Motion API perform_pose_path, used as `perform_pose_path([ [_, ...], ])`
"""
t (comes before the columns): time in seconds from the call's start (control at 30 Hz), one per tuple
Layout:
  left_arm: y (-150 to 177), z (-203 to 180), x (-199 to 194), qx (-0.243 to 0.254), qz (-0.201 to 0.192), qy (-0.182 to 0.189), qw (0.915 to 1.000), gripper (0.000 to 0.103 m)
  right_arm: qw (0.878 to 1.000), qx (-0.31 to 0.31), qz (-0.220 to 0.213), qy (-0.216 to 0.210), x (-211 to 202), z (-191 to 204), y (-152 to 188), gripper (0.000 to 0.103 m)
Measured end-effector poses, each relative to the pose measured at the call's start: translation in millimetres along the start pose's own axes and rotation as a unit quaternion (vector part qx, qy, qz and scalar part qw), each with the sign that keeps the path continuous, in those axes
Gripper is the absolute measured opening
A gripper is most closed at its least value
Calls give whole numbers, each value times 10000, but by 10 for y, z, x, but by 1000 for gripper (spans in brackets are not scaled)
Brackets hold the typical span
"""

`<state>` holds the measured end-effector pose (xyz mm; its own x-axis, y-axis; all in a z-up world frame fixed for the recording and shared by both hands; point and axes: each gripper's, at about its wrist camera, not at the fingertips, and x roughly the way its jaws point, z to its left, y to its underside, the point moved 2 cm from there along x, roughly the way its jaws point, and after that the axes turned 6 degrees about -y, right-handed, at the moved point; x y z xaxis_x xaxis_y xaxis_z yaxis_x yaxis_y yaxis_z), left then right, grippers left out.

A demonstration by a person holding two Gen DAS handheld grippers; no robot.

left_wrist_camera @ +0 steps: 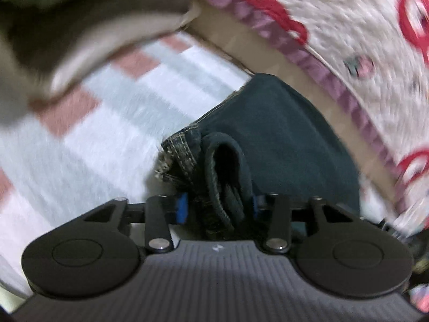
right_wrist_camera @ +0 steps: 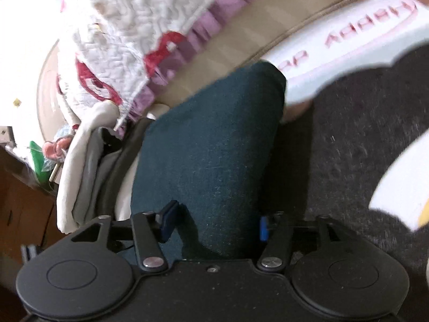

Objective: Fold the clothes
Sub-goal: 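Grasp the jeans waistband with the left gripper while the right gripper grasps the folded end, then lift the folded jeans with both grippers and carry them toward the clothes stack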

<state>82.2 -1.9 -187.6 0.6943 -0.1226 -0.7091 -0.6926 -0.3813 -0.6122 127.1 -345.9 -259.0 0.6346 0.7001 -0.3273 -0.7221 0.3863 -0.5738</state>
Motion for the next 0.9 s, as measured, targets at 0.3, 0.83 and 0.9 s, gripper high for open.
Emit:
perform_pose_path([
  [0.3, 54, -401, -56, 1371, -139, -550, 9889, 37, 9577, -2749, -89, 843, -50, 738, -2, 33],
  [0.83, -93, -338, 235, 699, 226, -242, 9970, 50, 9979, 640, 20, -31, -56, -240, -120, 57],
  [0.9, -106, -324, 275, 633, 245, -200, 9975, 59, 9979, 643, -54, 80, 81, -258, -123, 67],
])
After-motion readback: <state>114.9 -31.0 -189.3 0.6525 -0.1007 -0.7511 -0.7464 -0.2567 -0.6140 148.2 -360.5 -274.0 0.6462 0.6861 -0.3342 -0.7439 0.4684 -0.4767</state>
